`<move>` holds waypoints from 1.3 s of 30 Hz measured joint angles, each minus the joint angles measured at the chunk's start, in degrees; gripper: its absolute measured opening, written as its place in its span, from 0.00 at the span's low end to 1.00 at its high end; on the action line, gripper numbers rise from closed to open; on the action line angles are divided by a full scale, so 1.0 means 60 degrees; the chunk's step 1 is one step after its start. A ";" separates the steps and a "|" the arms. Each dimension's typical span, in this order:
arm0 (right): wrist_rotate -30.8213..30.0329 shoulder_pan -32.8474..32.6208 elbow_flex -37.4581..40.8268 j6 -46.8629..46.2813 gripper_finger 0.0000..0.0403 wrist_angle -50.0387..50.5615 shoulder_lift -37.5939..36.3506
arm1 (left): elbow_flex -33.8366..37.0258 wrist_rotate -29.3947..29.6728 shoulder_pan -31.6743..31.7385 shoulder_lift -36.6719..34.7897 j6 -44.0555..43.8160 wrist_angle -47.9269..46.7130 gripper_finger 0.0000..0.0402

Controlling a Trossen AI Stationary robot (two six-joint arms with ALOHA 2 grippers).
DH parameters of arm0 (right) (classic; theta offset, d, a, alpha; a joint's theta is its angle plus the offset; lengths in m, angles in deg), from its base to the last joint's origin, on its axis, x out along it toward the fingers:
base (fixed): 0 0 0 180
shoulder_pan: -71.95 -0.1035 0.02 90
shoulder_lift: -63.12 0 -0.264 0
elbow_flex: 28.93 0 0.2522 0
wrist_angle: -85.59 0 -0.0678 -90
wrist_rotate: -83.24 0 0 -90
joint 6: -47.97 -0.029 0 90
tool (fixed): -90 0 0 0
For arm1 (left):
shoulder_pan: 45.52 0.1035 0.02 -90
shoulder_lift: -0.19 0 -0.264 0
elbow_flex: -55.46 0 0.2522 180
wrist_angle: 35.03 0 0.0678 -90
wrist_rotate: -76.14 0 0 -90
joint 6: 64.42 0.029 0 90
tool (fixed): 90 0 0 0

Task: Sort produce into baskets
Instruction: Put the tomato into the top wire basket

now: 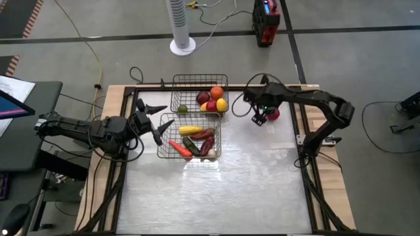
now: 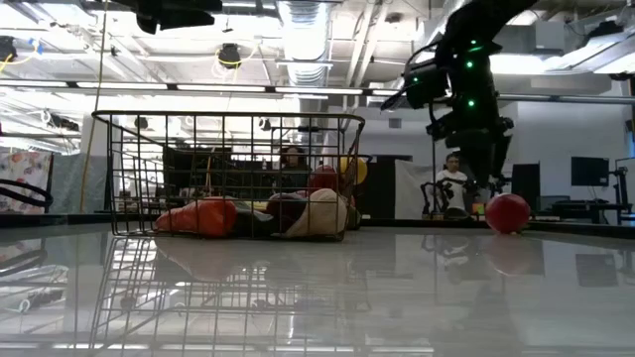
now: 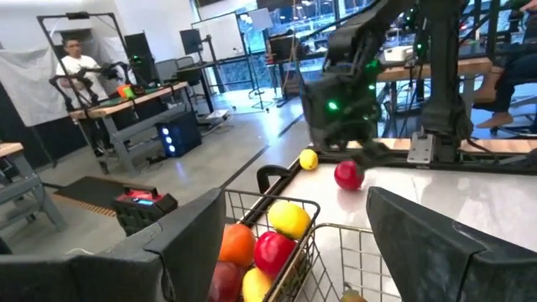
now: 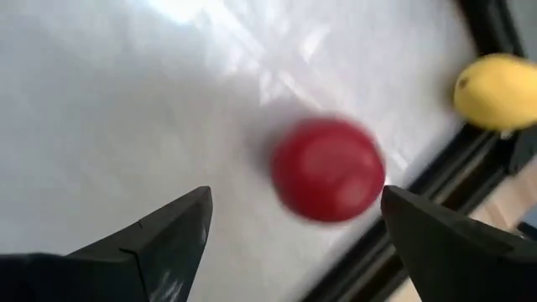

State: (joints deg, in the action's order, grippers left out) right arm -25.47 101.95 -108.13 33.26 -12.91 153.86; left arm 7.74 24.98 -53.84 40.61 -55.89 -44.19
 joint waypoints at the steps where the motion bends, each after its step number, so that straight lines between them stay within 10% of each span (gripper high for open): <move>1: 0.0028 0.0207 0.0091 0.0143 0.92 -0.0357 -0.0113 | 0.0000 -0.0004 0.0000 0.0000 -0.0029 -0.0023 0.69; 21: -0.0120 0.1475 0.1723 -0.0802 0.92 -0.0676 -0.0087 | 0.0000 -0.0014 0.0000 0.0004 -0.0298 -0.0274 0.69; 30: 0.2351 -0.1053 0.1302 -0.1504 0.92 -0.0760 -0.0751 | 0.0000 -0.0016 -0.0001 0.0004 -0.0308 -0.0275 0.69; 39: 0.1546 -0.2840 0.1475 -0.2376 0.92 -0.0819 -0.1699 | 0.0000 -0.0014 0.0000 0.0004 -0.0338 -0.0277 0.69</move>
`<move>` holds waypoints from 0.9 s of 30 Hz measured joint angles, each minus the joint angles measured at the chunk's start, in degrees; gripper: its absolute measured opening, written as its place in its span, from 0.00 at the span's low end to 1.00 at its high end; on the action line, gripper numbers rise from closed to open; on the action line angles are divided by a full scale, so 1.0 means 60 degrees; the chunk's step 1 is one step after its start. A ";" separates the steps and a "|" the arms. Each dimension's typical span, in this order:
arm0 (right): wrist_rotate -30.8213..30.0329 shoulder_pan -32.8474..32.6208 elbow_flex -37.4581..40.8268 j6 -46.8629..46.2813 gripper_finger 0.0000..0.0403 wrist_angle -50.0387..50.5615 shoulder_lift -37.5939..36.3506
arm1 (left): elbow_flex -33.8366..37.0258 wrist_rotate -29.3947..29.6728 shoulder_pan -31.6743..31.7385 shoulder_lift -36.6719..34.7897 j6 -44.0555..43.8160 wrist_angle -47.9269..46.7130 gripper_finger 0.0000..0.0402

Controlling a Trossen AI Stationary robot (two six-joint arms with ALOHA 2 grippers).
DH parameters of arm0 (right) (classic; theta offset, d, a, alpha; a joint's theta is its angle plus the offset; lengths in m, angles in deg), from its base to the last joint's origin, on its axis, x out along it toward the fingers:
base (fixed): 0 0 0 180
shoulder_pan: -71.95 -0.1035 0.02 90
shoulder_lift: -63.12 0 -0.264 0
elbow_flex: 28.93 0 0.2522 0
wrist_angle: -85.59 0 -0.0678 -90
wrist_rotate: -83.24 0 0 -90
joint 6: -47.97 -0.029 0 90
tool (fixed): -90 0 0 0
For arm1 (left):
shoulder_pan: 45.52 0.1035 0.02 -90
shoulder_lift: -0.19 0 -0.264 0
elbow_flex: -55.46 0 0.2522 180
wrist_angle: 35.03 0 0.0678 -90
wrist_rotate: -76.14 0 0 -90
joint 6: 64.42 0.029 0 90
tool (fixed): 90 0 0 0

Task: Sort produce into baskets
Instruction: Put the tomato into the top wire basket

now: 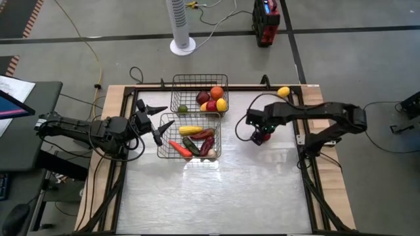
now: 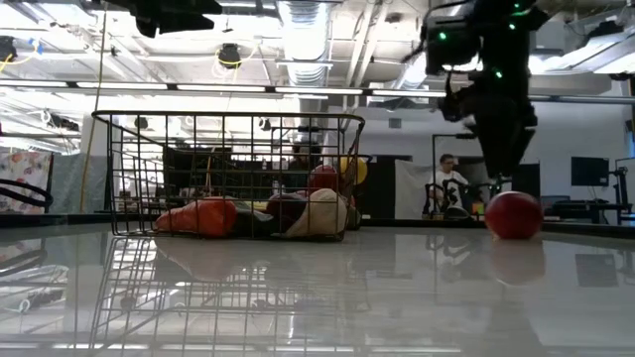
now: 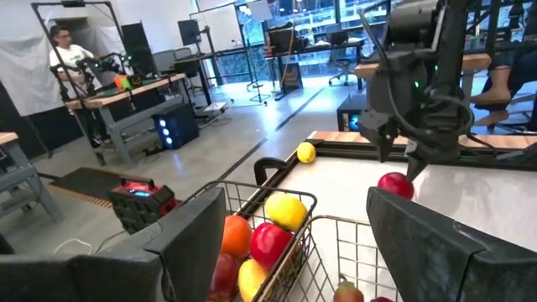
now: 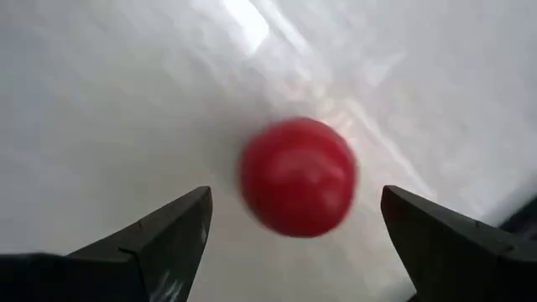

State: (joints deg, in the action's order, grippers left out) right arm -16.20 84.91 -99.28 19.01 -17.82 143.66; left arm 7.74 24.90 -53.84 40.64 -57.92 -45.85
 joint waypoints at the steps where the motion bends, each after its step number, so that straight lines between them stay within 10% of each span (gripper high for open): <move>1: -0.0092 -0.0015 0.0173 -0.0023 0.92 -0.0145 -0.0033 | 0.0000 -0.0002 -0.0004 0.0000 -0.0012 -0.0002 0.69; 27: 0.0384 0.0510 0.1766 0.0942 0.90 -0.1589 0.0214 | 0.0000 -0.0189 -0.0004 -0.0004 -0.0300 -0.0117 0.69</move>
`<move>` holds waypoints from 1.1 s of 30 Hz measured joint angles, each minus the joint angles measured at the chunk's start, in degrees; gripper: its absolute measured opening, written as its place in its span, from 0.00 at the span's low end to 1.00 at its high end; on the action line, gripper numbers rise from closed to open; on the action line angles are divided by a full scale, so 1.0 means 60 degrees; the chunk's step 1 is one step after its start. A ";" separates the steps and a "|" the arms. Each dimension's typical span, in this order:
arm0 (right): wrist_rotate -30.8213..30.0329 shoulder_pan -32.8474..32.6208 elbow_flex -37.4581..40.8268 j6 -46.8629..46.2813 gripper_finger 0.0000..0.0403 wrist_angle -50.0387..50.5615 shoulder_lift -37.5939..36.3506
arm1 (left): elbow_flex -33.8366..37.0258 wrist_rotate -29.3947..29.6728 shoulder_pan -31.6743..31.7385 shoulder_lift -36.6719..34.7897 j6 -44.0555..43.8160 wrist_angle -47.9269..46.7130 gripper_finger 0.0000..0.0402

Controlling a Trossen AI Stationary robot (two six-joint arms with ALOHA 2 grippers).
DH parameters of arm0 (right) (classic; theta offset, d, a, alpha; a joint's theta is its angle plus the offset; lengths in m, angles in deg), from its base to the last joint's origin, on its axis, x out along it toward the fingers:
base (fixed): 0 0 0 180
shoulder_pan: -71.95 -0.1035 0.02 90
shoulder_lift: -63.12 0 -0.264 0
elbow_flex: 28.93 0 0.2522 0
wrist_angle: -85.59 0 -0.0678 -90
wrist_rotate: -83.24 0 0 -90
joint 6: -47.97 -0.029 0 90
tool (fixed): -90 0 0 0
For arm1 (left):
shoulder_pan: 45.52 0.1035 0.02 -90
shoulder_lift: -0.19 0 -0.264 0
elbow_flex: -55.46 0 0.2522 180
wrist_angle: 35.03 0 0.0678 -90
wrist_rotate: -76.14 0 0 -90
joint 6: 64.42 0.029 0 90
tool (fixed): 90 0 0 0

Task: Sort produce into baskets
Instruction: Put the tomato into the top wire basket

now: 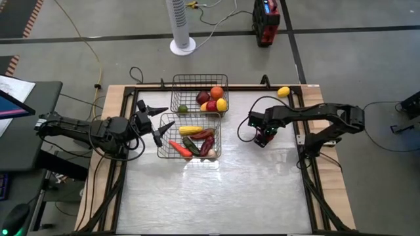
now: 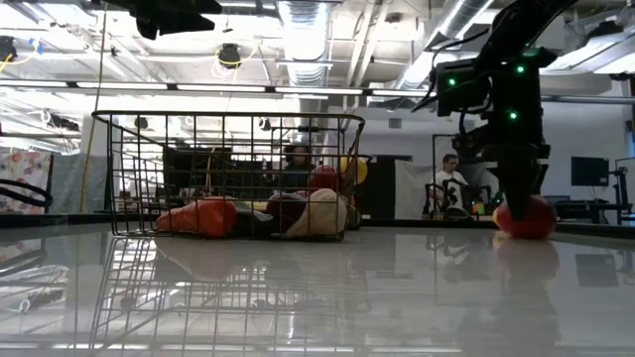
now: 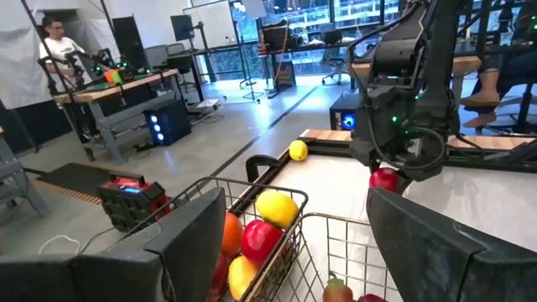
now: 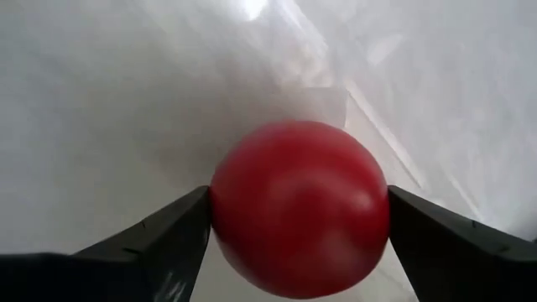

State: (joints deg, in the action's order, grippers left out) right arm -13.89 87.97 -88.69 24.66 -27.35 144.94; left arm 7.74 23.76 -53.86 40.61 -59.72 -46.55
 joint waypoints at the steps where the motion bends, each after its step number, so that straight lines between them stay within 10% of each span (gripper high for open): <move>1: 0.0064 -0.0050 -0.0188 0.0060 0.89 0.0057 -0.0017 | 0.0000 0.0000 0.0002 0.0000 0.0001 0.0003 0.69; 12: -0.0016 -0.0300 -0.2778 0.0985 0.85 -0.0034 -0.0069 | 0.0000 0.0021 0.0004 0.0000 0.0090 0.0036 0.69; 19: -0.1272 -0.0144 -0.4000 0.2678 0.85 -0.3754 -0.0007 | 0.0000 0.0033 0.0003 0.0000 0.0290 0.0317 0.69; 25: 0.0081 0.0425 -0.4775 0.3530 0.86 -0.6434 0.1063 | 0.0000 0.0044 0.0004 0.0000 0.0516 0.0336 0.69; 33: 0.1506 0.1153 -0.7086 0.3725 0.97 -0.5035 0.3376 | 0.0000 0.0058 0.0004 0.0000 0.0646 0.0392 0.69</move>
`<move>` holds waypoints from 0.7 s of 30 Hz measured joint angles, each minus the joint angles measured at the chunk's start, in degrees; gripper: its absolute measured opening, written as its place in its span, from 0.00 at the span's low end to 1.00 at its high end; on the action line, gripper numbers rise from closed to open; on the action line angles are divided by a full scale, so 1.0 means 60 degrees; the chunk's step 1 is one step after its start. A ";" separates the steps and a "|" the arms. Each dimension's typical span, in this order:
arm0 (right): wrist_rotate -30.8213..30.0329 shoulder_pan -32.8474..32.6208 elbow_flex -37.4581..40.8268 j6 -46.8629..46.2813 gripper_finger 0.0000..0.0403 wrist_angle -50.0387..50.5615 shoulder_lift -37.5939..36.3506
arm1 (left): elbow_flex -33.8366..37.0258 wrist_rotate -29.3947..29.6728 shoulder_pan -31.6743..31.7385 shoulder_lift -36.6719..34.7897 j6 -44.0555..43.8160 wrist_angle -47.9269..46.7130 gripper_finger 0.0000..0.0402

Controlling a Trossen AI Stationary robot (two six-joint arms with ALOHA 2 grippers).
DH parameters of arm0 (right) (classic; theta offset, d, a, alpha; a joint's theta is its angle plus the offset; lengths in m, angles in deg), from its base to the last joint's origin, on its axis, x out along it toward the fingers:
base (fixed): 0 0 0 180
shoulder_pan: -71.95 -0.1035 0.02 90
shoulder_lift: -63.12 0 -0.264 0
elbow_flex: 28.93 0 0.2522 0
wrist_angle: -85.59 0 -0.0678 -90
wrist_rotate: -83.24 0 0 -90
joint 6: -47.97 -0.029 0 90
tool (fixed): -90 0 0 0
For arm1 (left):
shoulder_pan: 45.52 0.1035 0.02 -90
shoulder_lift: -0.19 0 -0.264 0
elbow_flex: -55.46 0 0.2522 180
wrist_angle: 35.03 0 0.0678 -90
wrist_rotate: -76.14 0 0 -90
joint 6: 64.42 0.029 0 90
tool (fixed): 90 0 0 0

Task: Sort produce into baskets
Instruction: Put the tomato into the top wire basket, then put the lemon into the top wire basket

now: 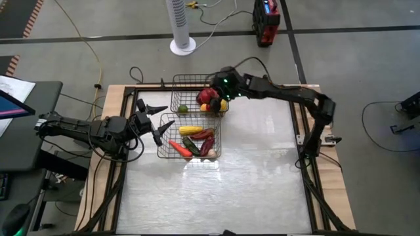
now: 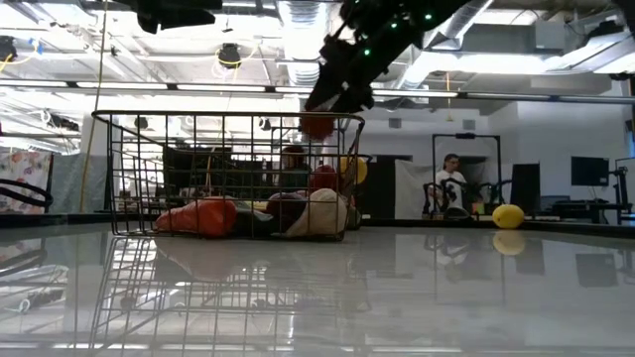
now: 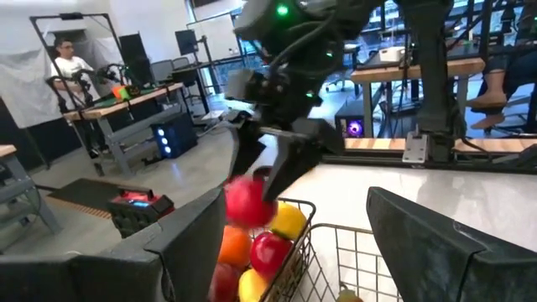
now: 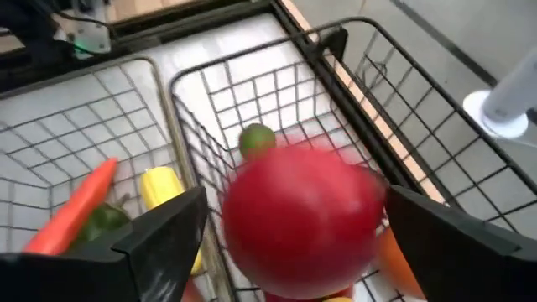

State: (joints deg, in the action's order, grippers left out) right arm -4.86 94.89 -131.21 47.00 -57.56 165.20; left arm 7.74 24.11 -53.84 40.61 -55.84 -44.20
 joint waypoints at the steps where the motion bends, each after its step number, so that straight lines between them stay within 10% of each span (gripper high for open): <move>1: 0.0025 0.0051 -0.0261 0.0018 0.98 0.0222 0.0157 | 0.0000 0.0000 0.0000 0.0000 0.0001 -0.0008 0.69; 11: -0.0468 0.0593 -0.0905 0.0826 0.99 0.2761 0.0121 | 0.0000 0.0062 0.0000 -0.0015 0.0037 -0.0144 0.69; 21: -0.2595 0.3538 -0.0486 -0.0312 0.95 0.6117 -0.0417 | 0.0000 0.0068 0.0000 -0.0015 0.0036 -0.0148 0.69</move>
State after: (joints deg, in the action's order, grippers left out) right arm -20.43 116.12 -134.12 45.13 -20.86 162.70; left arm 7.74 24.52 -53.84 40.53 -55.62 -45.08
